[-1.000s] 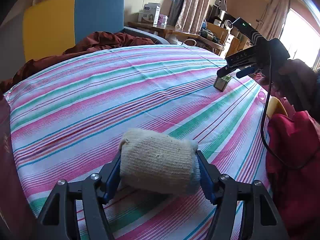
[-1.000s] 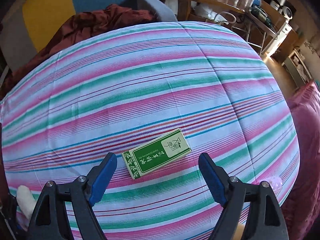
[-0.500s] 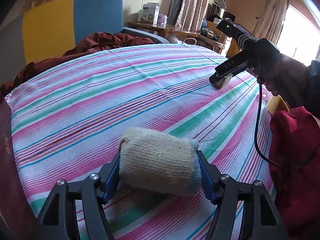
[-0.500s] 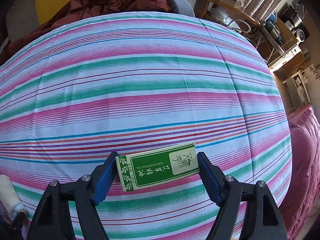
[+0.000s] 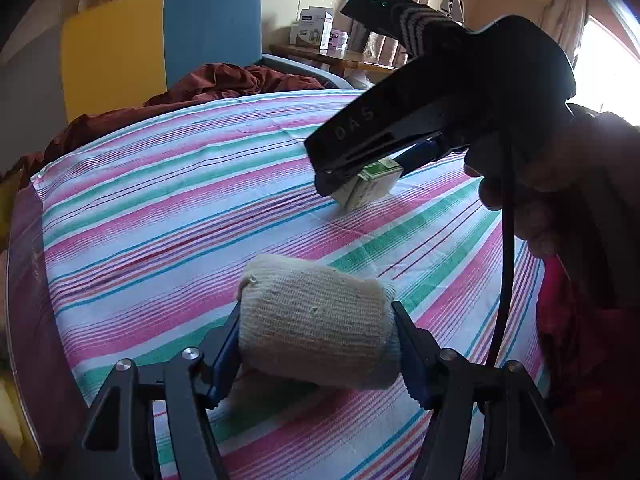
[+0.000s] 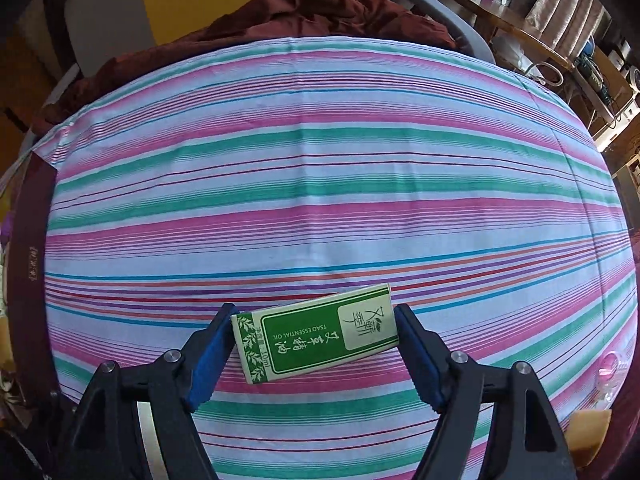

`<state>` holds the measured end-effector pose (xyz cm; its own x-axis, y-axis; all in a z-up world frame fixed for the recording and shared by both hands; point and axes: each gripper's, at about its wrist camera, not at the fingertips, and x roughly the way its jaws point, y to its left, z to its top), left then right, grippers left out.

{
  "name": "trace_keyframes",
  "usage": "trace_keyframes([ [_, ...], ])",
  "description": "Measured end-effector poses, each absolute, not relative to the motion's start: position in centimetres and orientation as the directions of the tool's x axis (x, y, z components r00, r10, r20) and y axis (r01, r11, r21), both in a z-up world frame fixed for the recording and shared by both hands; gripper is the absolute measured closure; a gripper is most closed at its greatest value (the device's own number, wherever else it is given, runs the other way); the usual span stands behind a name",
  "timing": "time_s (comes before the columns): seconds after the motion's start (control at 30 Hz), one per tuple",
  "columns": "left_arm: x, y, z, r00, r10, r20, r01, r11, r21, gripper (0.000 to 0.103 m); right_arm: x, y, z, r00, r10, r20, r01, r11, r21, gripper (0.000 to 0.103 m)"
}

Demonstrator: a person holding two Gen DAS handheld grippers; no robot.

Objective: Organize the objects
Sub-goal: 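Carry the white glove into the gold tin and open the left gripper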

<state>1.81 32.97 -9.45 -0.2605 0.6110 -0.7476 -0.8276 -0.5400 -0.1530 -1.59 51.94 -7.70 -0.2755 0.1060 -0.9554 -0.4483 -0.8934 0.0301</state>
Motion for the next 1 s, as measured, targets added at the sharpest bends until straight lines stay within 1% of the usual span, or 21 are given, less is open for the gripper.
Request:
trace_keyframes([
  [0.17, 2.8, 31.0, -9.3, -0.28, 0.599, -0.75, -0.821, -0.555, -0.137, 0.036, -1.0, 50.4, -8.0, -0.319, 0.136, -0.938, -0.429, -0.903, 0.015, 0.024],
  [0.27, 3.3, 30.2, -9.0, -0.284, 0.589, -0.757, -0.811, -0.568, -0.138, 0.036, -0.8, 49.9, -8.6, -0.319, 0.114, -0.941, -0.41, -0.912, 0.028, 0.026],
  [0.43, 4.3, 28.8, -8.2, -0.293, 0.587, -0.755, -0.811, -0.571, -0.129, 0.036, 0.2, 48.8, -8.9, -0.317, 0.134, -0.939, -0.39, -0.921, 0.0, 0.026],
  [0.73, 4.7, 25.4, -4.3, -0.37, 0.601, -0.708, -0.779, -0.616, -0.115, 0.036, -0.1, 47.1, -8.7, -0.321, 0.151, -0.935, -0.387, -0.922, -0.015, 0.026],
  [1.0, 4.1, 21.8, -1.4, -0.476, 0.57, -0.67, -0.711, -0.698, -0.088, 0.036, 0.2, 46.6, -8.9, -0.324, 0.158, -0.933, -0.385, -0.923, -0.023, 0.026],
])
